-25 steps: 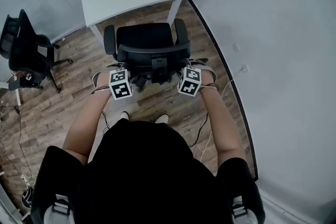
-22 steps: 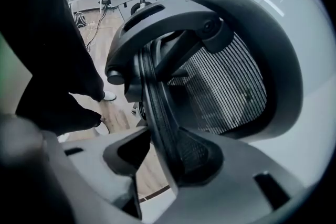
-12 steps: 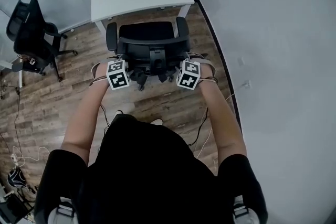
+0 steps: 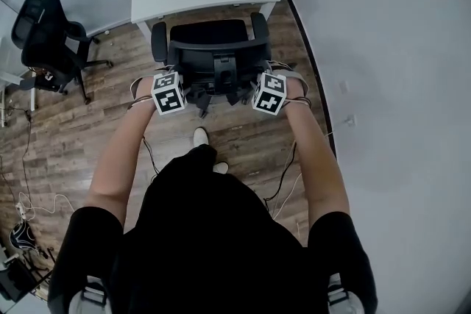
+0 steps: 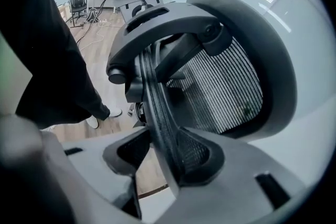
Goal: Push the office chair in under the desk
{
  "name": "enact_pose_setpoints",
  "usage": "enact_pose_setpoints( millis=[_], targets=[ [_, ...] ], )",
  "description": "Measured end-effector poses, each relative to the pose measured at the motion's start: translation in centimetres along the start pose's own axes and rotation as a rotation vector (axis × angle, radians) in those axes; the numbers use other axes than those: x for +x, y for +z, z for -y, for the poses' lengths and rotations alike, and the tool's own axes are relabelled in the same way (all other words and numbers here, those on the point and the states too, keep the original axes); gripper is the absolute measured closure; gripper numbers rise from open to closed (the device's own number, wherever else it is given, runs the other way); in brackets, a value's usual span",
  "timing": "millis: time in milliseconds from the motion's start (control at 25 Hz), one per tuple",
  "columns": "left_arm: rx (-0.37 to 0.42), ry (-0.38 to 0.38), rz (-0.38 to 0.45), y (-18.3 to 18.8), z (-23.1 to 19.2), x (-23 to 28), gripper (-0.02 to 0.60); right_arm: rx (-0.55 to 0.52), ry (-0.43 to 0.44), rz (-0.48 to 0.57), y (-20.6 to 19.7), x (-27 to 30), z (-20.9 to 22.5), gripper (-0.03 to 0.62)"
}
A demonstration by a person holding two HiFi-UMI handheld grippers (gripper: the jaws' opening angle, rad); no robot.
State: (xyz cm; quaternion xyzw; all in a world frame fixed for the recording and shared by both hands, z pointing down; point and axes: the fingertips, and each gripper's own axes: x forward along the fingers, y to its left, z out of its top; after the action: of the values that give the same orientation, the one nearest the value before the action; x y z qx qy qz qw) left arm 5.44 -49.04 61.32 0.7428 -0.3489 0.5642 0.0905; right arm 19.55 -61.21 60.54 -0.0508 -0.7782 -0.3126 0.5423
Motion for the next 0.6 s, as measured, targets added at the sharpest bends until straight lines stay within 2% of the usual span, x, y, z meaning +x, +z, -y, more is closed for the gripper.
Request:
enact_pose_setpoints(
  millis=[600],
  targets=[
    [-0.029, -0.021, 0.033, 0.2, -5.4, 1.5, 0.466, 0.0, 0.023, -0.01, 0.1, 2.6, 5.9, 0.433]
  ],
)
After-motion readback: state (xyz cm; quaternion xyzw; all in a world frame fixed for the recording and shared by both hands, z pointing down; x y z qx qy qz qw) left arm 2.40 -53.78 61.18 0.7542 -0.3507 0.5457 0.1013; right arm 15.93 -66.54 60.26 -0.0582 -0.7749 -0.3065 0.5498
